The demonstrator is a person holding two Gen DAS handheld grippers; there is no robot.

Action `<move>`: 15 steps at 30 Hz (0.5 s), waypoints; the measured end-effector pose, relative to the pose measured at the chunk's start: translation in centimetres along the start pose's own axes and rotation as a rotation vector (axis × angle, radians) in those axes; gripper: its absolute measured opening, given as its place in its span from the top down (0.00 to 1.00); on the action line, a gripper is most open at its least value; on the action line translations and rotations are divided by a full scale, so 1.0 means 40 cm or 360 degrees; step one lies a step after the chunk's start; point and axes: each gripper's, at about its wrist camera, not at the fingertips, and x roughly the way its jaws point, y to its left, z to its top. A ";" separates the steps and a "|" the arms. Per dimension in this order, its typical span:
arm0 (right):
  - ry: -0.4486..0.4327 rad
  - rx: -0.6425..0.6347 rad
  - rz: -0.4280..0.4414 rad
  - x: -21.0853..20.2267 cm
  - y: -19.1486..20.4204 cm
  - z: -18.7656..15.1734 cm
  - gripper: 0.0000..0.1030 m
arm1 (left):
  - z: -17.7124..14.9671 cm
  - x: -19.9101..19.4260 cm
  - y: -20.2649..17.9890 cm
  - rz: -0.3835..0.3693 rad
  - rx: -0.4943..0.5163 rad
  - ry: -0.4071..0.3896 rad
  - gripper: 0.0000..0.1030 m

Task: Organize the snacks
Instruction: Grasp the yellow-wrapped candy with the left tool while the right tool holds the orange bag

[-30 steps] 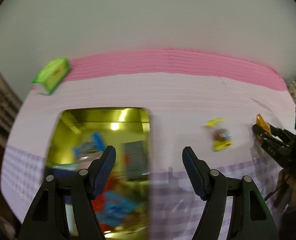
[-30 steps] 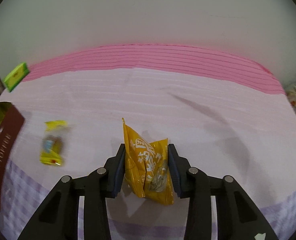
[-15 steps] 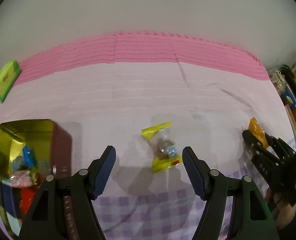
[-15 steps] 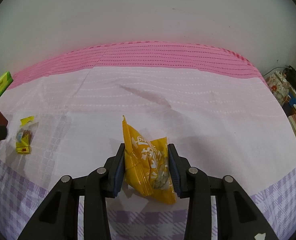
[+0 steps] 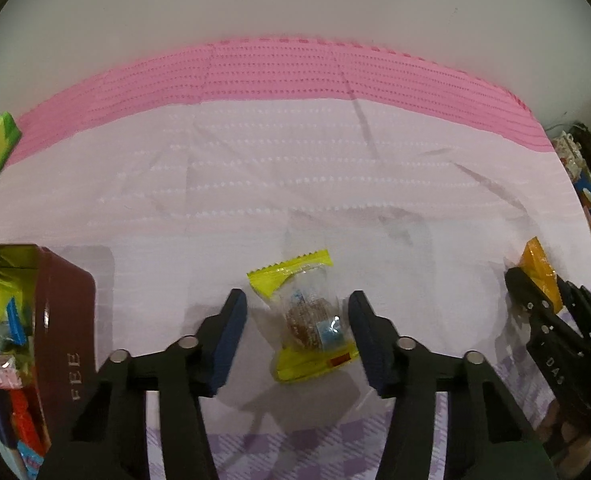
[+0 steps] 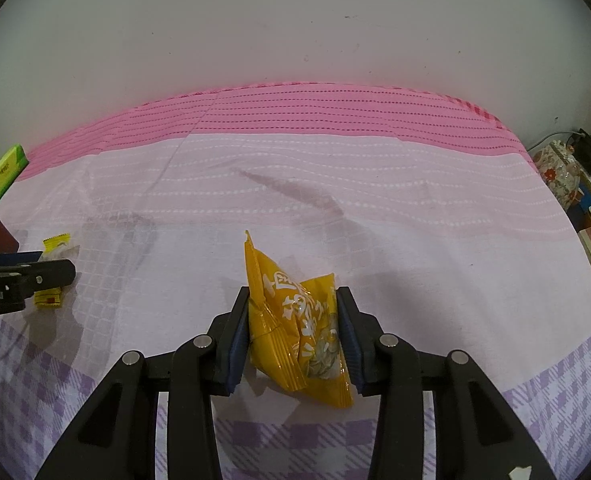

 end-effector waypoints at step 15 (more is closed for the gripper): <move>0.0000 0.0000 0.0004 0.002 0.001 0.003 0.62 | -0.076 -0.055 0.011 0.0031 0.0050 -0.0005 0.74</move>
